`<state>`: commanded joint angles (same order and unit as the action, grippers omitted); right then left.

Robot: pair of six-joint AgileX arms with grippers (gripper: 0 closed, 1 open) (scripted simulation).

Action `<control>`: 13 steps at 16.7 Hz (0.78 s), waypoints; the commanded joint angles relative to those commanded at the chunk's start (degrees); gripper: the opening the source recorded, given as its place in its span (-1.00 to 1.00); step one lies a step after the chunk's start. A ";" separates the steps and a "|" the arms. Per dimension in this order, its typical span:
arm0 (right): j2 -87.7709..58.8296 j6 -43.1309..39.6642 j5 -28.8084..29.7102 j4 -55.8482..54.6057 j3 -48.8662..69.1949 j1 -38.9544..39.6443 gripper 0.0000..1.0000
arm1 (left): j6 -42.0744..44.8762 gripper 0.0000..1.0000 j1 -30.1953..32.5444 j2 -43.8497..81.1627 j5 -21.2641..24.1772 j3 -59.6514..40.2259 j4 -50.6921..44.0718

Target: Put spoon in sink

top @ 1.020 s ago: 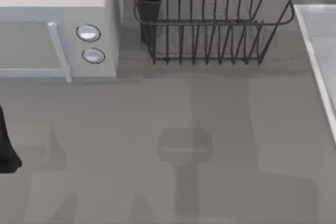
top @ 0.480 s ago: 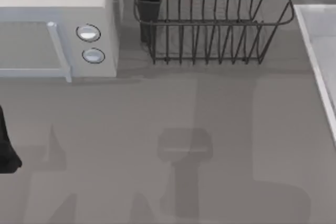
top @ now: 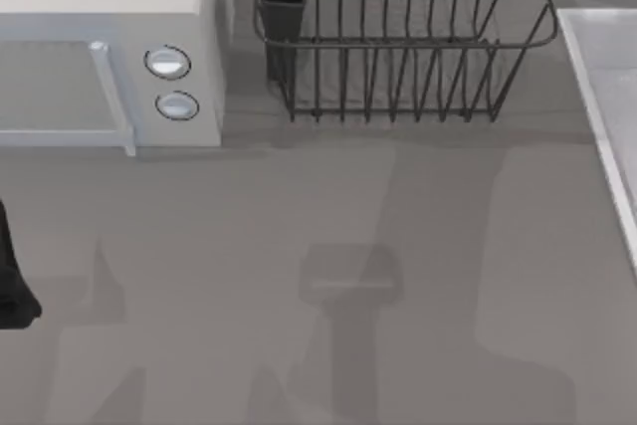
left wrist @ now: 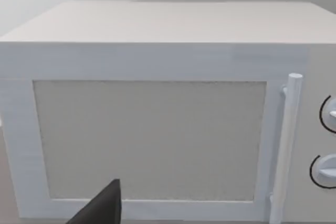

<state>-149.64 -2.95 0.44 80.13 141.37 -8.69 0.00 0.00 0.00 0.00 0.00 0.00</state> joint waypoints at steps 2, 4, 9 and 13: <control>0.00 0.00 0.00 0.00 0.00 0.00 -0.85 | 0.00 1.00 0.00 0.00 0.00 0.00 0.00; 0.00 0.00 0.00 0.00 0.00 0.00 -0.55 | 0.00 1.00 0.00 0.00 0.00 0.00 0.00; 0.00 0.00 0.00 0.00 0.00 0.00 0.21 | 0.00 1.00 0.00 0.00 0.00 0.00 0.00; 0.00 0.00 0.00 0.00 0.00 0.00 0.81 | 0.00 1.00 0.00 0.00 0.00 0.00 0.00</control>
<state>-149.64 -2.95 0.44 80.13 141.37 -8.69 0.00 0.00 0.00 0.00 0.00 0.00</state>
